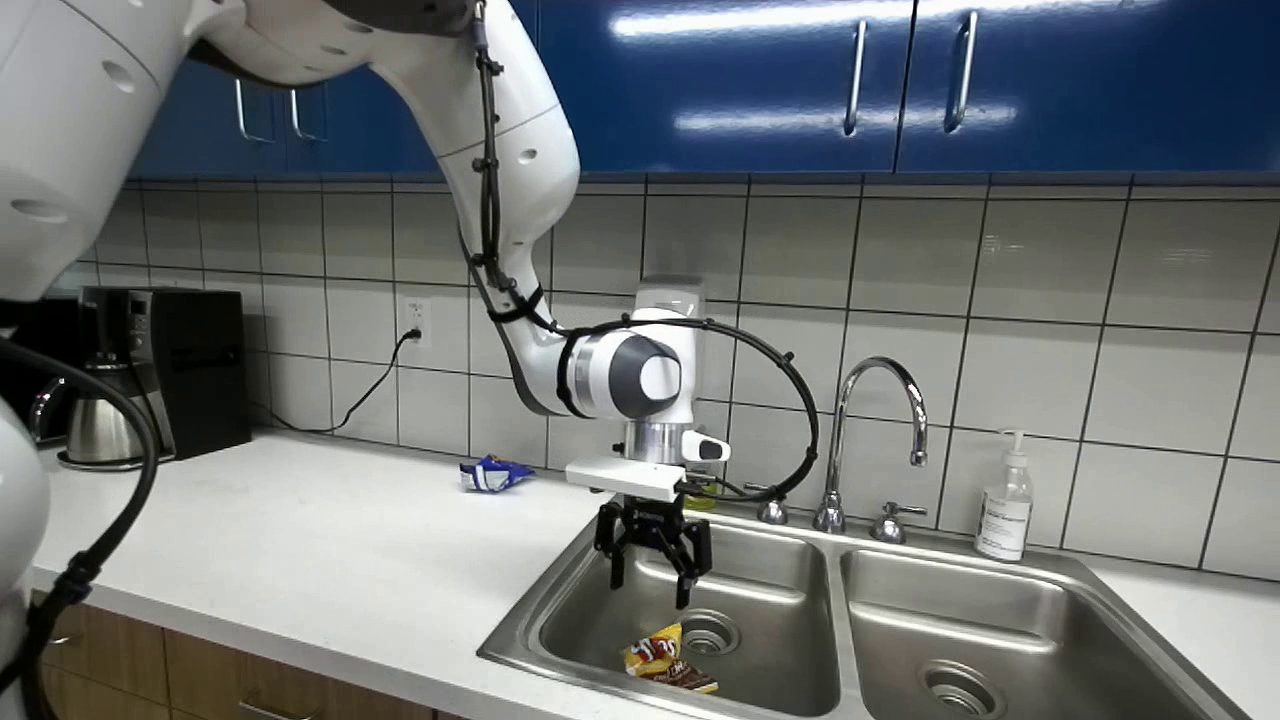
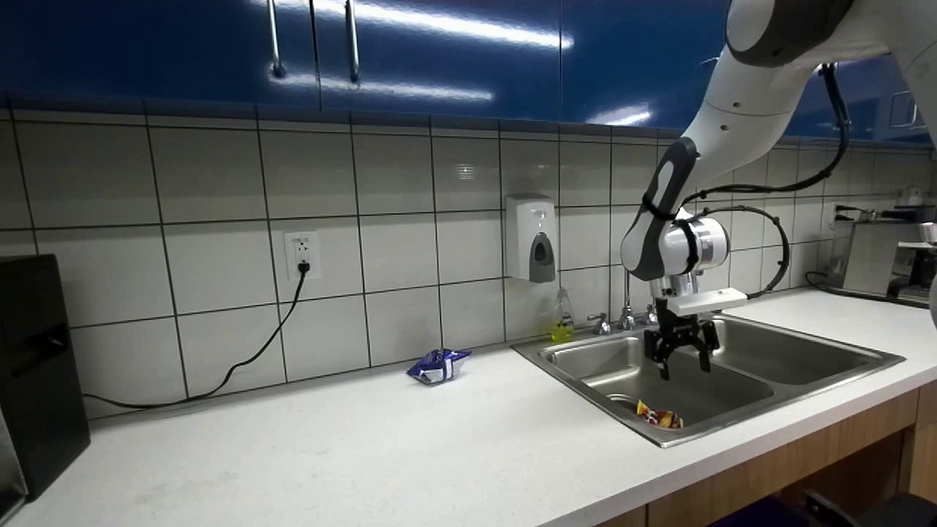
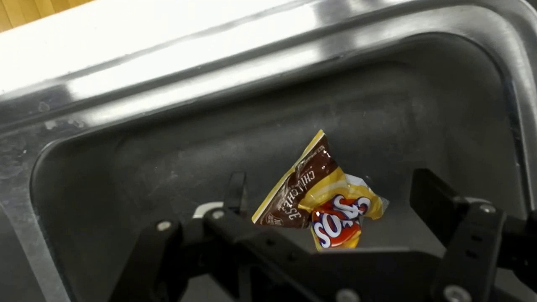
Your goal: Pick up the snack from the sink and place it on the counter
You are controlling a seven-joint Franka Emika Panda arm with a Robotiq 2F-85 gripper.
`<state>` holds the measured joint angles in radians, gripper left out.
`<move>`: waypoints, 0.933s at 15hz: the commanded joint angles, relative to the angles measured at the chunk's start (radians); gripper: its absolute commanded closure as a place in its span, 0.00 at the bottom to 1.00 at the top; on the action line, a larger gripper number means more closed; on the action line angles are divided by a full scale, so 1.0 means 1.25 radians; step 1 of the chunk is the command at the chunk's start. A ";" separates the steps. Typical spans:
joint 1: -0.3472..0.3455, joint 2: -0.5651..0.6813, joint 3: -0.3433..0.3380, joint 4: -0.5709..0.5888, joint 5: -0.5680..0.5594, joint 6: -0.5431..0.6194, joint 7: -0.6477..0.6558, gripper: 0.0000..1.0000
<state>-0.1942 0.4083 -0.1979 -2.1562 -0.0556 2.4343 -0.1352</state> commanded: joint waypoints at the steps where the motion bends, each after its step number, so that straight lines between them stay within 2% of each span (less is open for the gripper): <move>1: -0.026 0.085 0.010 0.072 -0.029 0.007 -0.057 0.00; 8: -0.029 0.200 0.038 0.169 -0.072 0.005 -0.144 0.00; 14: -0.035 0.250 0.081 0.239 -0.093 -0.015 -0.248 0.00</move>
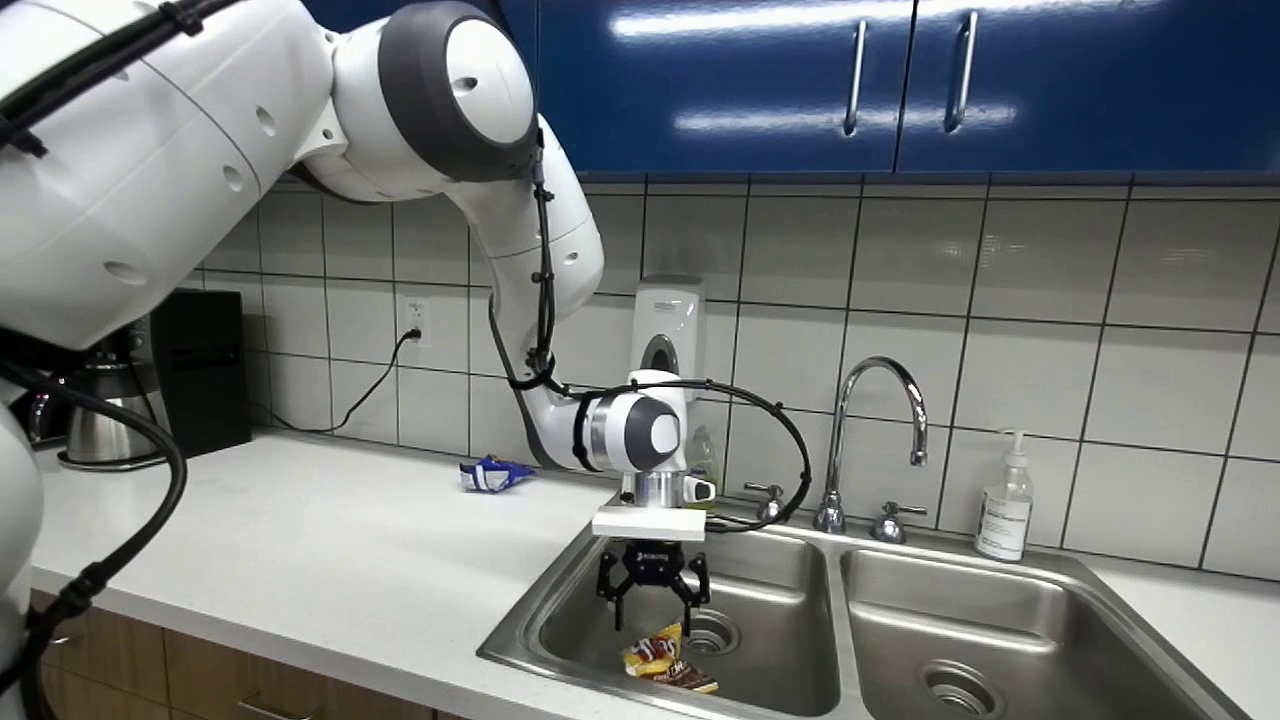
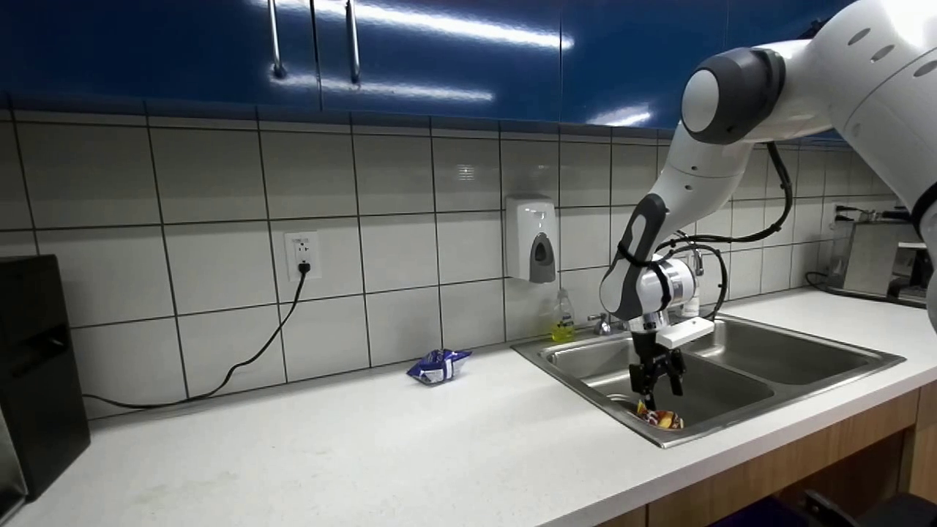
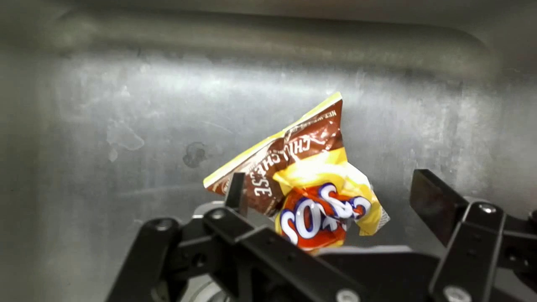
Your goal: Pick up the snack from the sink and place it on the counter
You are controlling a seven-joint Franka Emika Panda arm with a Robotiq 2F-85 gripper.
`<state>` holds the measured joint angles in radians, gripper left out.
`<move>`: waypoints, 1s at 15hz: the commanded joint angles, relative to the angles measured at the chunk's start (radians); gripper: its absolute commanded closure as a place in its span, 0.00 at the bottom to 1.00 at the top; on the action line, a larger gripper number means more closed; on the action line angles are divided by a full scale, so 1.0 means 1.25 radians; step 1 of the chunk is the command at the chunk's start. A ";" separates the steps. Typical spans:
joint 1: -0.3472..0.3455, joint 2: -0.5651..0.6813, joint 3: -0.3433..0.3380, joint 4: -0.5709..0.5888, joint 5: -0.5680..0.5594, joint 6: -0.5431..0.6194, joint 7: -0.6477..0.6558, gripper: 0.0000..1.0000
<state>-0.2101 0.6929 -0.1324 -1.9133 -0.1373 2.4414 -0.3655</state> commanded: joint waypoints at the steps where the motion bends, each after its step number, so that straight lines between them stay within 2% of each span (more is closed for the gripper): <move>1: -0.019 0.023 0.029 0.046 -0.039 -0.022 -0.082 0.00; 6: -0.037 0.006 0.036 0.028 -0.067 -0.031 -0.164 0.00; 15: -0.081 0.030 0.065 0.047 -0.049 -0.044 -0.320 0.00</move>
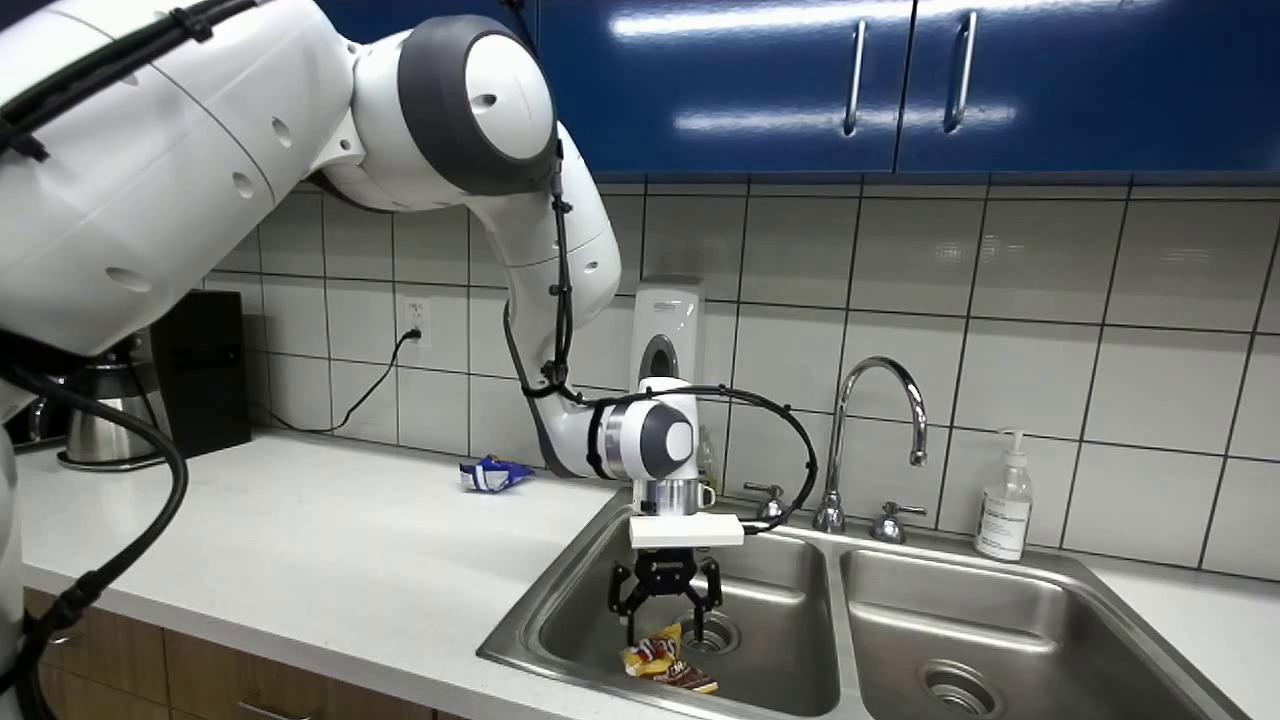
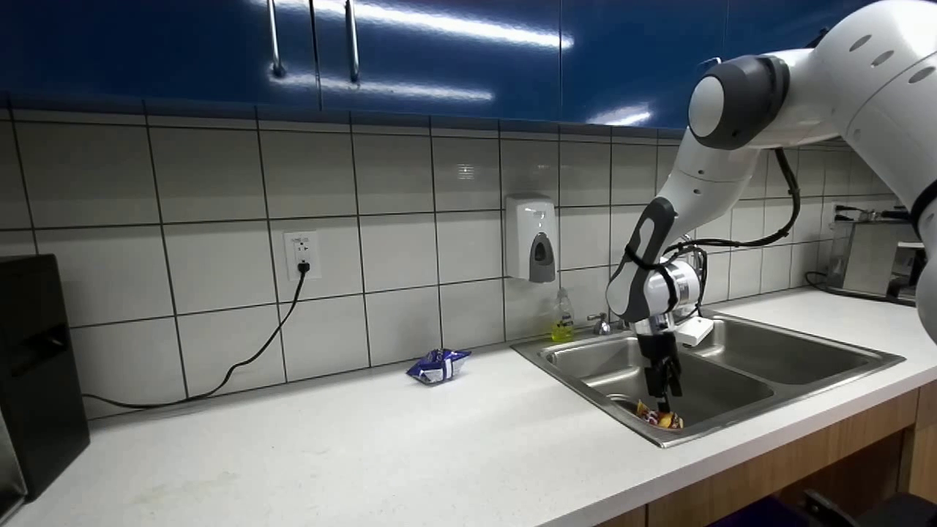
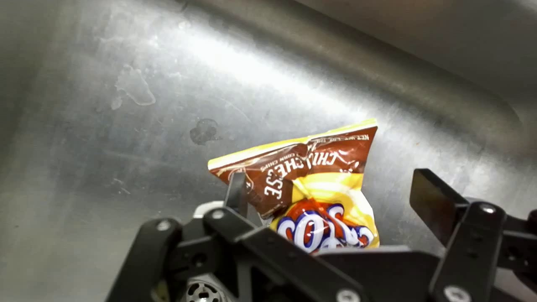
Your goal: Pick up the snack from the sink and place it on the counter
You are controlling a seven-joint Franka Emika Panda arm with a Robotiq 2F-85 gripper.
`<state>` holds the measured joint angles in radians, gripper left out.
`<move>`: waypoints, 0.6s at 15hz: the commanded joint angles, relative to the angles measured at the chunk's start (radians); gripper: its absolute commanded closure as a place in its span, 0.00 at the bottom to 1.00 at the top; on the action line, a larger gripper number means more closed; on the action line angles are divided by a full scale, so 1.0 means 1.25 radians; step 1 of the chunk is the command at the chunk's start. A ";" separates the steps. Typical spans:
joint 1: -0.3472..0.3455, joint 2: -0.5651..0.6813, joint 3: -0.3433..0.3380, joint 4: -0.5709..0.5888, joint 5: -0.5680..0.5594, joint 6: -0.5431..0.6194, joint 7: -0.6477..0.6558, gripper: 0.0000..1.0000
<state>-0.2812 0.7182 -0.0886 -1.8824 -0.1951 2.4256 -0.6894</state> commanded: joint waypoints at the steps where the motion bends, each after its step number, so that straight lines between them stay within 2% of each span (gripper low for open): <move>1: -0.023 0.013 0.034 0.025 -0.001 -0.033 -0.073 0.00; 9: -0.008 0.049 0.044 0.062 -0.008 -0.040 -0.122 0.00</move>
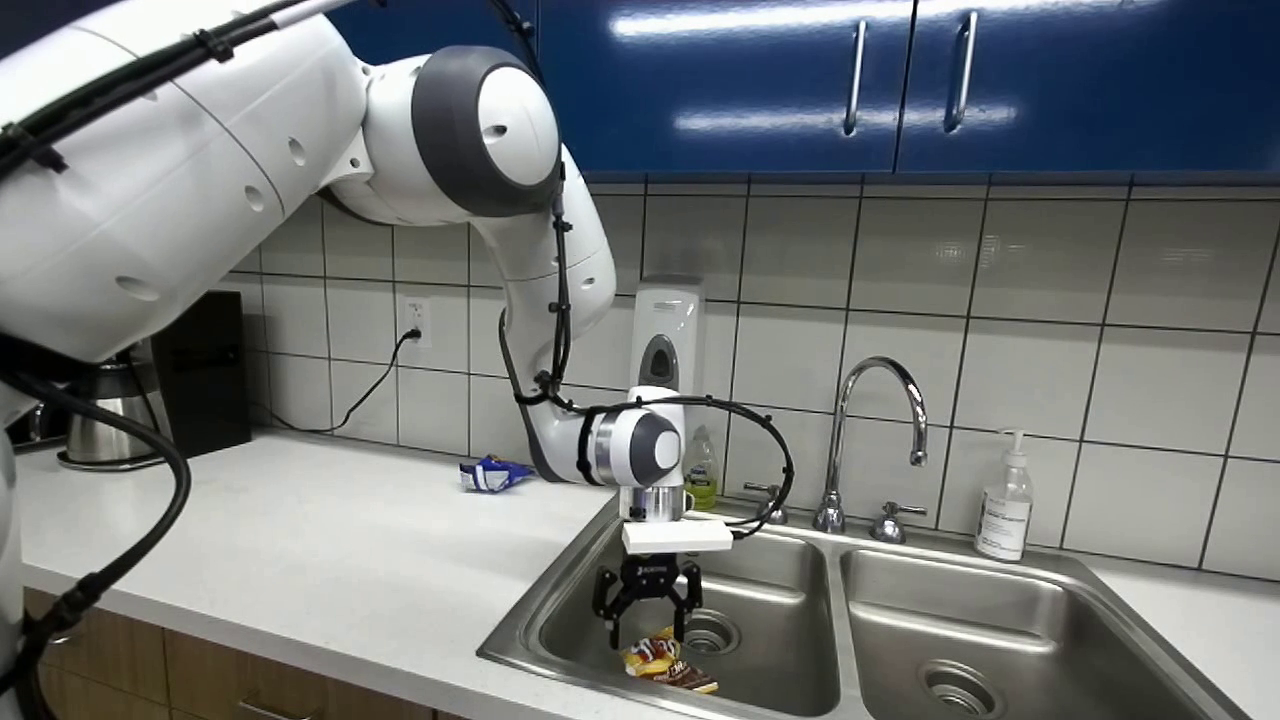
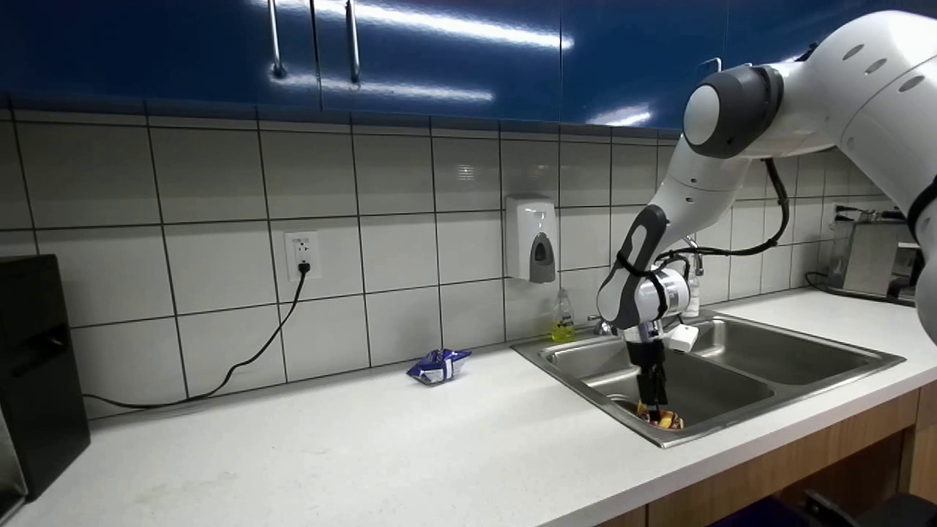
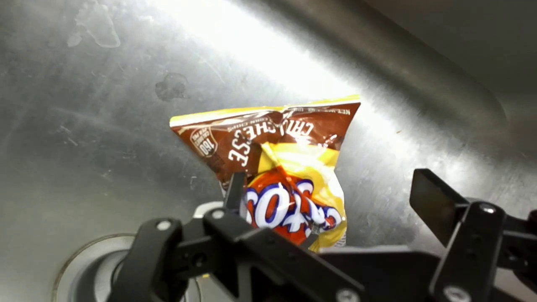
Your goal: Pick up the snack from the sink and place it on the counter
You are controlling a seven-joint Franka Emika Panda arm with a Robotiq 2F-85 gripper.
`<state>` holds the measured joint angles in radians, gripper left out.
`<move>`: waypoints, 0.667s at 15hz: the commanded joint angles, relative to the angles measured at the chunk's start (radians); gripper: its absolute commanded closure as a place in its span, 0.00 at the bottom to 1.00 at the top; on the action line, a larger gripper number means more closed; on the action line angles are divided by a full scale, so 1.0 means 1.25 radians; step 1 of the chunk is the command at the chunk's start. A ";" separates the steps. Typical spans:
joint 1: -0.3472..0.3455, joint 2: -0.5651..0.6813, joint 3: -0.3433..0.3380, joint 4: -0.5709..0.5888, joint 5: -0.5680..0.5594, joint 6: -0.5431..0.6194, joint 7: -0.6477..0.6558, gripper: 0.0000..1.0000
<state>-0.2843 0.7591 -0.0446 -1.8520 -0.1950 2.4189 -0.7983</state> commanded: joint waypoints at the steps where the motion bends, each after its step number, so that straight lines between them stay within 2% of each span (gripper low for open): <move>1: -0.005 0.020 0.009 0.043 -0.010 -0.039 -0.044 0.00; 10: 0.006 0.047 -0.002 0.073 -0.024 -0.058 -0.087 0.00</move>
<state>-0.2803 0.8019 -0.0414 -1.7961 -0.1986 2.3841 -0.8776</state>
